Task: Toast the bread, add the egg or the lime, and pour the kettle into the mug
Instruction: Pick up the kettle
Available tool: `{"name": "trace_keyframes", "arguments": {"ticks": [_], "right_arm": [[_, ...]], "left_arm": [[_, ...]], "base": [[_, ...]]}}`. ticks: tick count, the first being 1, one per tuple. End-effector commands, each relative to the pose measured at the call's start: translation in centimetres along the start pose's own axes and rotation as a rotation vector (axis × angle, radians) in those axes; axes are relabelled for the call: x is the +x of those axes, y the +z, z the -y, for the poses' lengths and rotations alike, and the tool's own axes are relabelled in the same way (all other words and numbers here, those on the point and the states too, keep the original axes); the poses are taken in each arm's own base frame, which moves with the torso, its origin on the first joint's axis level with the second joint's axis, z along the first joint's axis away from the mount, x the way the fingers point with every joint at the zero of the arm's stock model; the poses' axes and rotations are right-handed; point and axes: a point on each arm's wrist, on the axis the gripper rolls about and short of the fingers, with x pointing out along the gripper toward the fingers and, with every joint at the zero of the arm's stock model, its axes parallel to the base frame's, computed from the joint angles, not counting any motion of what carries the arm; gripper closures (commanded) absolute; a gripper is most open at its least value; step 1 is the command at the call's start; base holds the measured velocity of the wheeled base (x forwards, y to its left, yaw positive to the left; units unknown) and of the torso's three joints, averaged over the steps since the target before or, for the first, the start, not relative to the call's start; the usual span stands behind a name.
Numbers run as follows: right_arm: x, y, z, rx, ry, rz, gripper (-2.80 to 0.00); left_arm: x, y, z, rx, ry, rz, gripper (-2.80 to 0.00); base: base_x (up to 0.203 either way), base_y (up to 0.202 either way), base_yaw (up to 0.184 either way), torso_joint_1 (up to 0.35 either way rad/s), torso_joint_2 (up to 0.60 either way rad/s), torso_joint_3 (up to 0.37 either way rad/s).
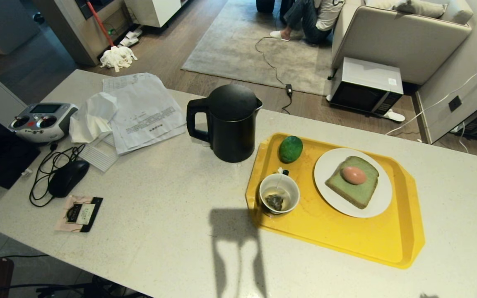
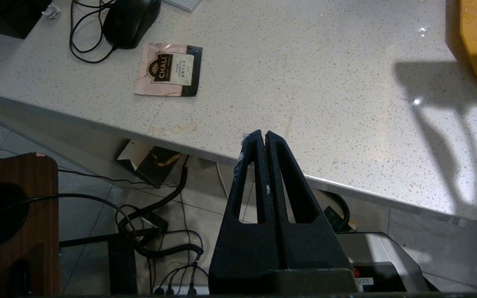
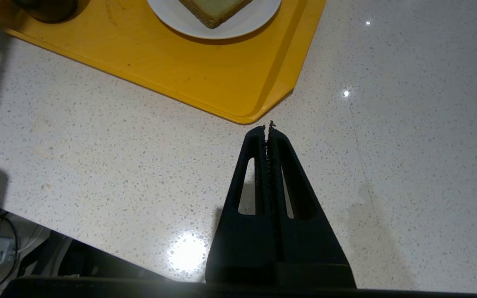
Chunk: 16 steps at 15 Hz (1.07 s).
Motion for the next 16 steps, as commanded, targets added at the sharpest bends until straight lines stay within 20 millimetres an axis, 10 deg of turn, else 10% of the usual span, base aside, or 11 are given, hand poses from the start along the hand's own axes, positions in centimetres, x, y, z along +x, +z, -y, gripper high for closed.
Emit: {"name": "trace_keyframes", "arguments": {"ticks": [1,16], "right_arm": [[0.01,0.01,0.00,-0.001,0.001,-0.002,0.00],[0.01,0.01,0.00,-0.001,0.001,-0.002,0.00]], "left_arm": [[-0.01,0.00,0.00,0.000,0.001,0.001,0.00],[-0.01,0.00,0.00,0.000,0.001,0.001,0.00]], "base": [[0.000,0.000,0.000,0.000,0.00,0.000],[0.000,0.000,0.000,0.000,0.00,0.000]]}}
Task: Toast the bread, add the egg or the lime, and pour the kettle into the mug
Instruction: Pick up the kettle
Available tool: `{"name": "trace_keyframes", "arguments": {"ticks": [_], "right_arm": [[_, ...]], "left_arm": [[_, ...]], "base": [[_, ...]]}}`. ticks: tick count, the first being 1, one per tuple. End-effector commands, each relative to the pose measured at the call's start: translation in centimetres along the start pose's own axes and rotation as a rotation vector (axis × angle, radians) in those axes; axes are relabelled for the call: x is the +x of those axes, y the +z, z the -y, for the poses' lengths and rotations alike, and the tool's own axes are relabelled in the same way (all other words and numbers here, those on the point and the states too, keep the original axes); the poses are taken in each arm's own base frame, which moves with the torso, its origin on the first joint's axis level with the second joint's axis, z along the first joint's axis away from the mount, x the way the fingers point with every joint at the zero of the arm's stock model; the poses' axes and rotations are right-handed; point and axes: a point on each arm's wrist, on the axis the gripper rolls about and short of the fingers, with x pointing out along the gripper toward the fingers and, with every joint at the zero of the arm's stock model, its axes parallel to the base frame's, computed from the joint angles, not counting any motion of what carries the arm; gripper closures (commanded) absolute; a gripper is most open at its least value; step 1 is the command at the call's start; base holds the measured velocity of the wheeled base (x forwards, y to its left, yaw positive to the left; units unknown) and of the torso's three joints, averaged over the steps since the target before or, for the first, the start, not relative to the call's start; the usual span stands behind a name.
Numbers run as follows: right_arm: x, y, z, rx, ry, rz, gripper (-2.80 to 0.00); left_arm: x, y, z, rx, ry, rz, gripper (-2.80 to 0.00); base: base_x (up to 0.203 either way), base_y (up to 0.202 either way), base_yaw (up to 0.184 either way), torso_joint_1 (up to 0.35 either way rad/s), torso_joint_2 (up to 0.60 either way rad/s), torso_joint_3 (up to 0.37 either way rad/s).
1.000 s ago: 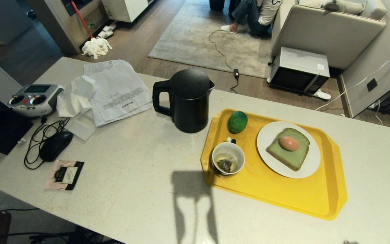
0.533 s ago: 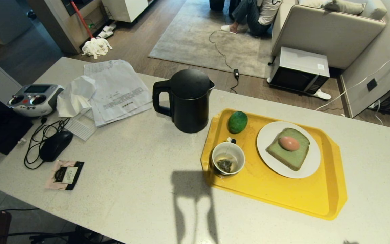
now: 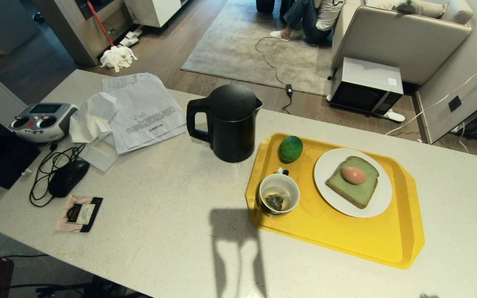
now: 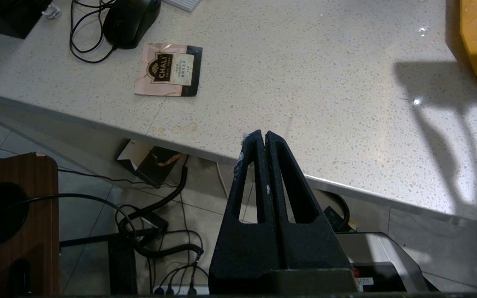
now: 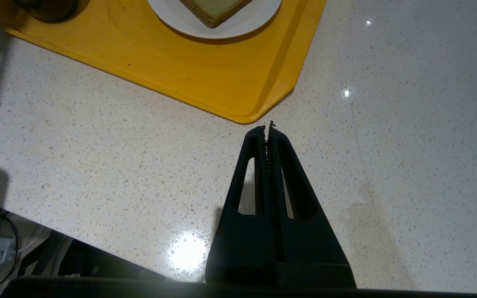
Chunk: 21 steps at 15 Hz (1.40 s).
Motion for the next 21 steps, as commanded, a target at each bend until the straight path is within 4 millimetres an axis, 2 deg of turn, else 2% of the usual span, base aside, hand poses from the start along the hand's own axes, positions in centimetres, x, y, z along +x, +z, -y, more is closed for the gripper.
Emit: {"name": "trace_keyframes", "arguments": {"ticks": [1,21], "right_arm": [[0.02,-0.02,0.00,-0.001,0.000,-0.003,0.00],[0.01,0.02,0.00,-0.001,0.000,-0.002,0.00]], "left_arm": [[-0.01,0.00,0.00,0.000,0.000,0.001,0.00],[-0.01,0.00,0.00,0.000,0.000,0.001,0.00]], "base": [[0.000,0.000,0.000,0.000,0.00,0.000],[0.000,0.000,0.000,0.000,0.00,0.000]]}}
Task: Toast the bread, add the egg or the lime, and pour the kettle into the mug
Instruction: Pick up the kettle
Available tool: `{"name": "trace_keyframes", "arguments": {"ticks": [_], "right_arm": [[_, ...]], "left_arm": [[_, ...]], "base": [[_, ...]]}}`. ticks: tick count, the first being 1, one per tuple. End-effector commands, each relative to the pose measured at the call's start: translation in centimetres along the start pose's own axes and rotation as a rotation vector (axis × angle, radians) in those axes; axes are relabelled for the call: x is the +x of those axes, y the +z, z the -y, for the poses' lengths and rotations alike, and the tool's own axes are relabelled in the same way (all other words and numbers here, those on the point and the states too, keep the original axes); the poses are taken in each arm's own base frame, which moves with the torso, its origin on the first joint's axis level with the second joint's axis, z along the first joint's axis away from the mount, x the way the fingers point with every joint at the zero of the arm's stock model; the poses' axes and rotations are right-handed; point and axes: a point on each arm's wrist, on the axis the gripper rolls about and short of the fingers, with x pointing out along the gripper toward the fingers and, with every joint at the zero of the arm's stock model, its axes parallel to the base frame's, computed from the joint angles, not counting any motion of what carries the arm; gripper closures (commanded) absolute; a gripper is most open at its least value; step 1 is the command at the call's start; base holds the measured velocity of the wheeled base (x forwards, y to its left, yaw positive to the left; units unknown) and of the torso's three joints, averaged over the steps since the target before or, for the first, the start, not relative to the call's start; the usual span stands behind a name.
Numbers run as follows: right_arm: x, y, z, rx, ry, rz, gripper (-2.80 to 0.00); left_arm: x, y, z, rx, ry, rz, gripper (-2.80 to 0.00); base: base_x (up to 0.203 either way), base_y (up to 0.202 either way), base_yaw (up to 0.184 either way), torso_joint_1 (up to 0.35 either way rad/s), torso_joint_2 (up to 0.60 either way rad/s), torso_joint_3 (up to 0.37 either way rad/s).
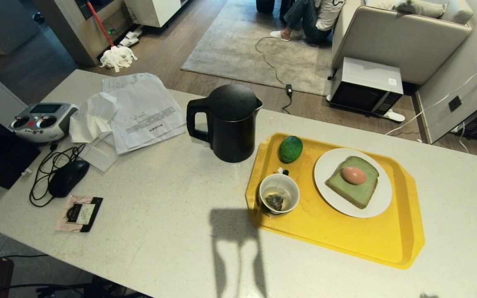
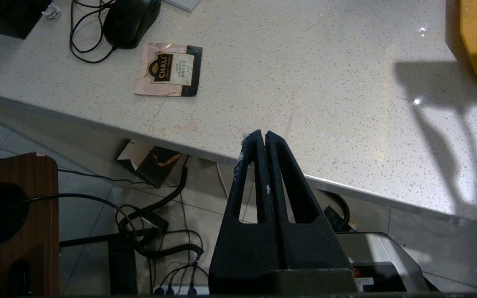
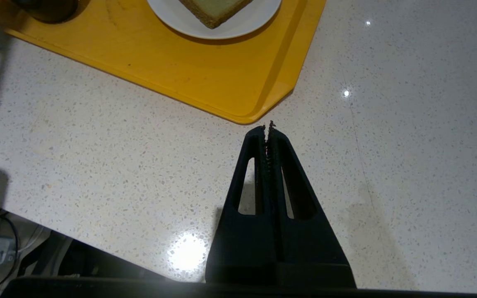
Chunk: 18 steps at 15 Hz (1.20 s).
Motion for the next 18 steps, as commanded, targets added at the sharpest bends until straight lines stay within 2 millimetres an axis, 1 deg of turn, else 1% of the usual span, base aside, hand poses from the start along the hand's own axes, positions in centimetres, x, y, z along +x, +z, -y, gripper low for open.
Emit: {"name": "trace_keyframes", "arguments": {"ticks": [1,18], "right_arm": [[0.01,-0.01,0.00,-0.001,0.000,-0.002,0.00],[0.01,-0.01,0.00,-0.001,0.000,-0.002,0.00]], "left_arm": [[-0.01,0.00,0.00,0.000,0.001,0.001,0.00],[-0.01,0.00,0.00,0.000,0.001,0.001,0.00]], "base": [[0.000,0.000,0.000,0.000,0.00,0.000],[0.000,0.000,0.000,0.000,0.00,0.000]]}}
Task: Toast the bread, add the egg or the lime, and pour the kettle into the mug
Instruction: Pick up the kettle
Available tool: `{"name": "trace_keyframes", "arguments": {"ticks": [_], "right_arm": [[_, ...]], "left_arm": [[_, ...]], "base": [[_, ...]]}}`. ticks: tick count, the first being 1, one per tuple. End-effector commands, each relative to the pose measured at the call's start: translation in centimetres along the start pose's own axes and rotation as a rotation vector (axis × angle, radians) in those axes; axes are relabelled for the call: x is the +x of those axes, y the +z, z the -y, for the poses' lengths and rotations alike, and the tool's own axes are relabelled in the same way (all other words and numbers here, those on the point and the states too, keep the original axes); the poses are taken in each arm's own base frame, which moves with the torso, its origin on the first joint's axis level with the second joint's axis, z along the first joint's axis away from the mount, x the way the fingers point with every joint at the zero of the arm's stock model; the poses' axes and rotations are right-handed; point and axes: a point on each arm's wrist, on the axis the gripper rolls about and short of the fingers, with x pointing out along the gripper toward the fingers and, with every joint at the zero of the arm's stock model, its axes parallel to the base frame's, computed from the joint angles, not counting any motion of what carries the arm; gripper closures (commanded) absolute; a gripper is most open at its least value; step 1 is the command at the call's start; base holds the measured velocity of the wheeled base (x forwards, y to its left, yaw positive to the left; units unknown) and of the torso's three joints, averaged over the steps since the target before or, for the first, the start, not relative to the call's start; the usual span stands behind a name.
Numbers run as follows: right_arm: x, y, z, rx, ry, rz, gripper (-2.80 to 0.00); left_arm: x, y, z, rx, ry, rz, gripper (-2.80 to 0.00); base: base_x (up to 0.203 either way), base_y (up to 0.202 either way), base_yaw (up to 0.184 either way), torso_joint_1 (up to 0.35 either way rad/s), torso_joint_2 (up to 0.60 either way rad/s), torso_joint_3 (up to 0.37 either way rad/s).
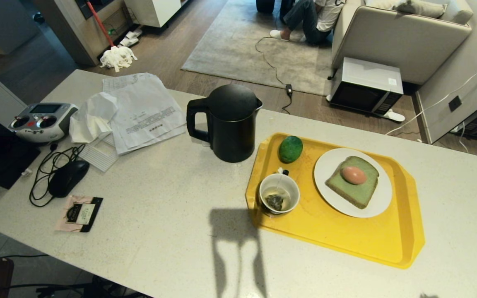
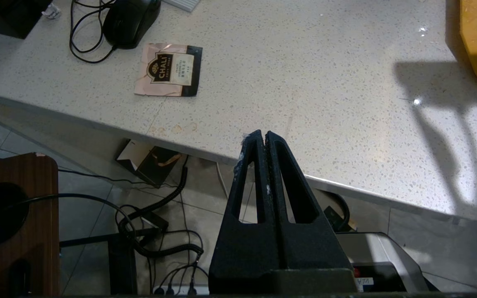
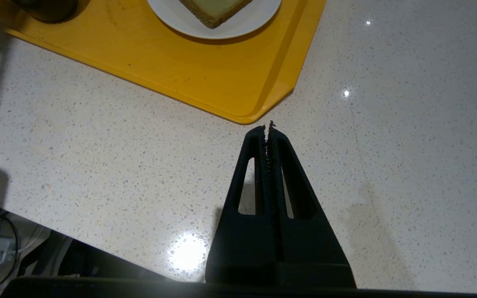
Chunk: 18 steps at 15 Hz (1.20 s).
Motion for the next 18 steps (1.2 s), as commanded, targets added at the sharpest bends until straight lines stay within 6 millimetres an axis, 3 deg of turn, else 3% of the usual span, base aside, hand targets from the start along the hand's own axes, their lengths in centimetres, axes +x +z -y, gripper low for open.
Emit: {"name": "trace_keyframes", "arguments": {"ticks": [1,18], "right_arm": [[0.01,0.01,0.00,0.000,0.001,-0.002,0.00],[0.02,-0.03,-0.01,0.000,-0.001,-0.003,0.00]], "left_arm": [[-0.01,0.00,0.00,0.000,0.001,0.001,0.00],[-0.01,0.00,0.00,0.000,0.001,0.001,0.00]], "base": [[0.000,0.000,0.000,0.000,0.00,0.000],[0.000,0.000,0.000,0.000,0.00,0.000]]}}
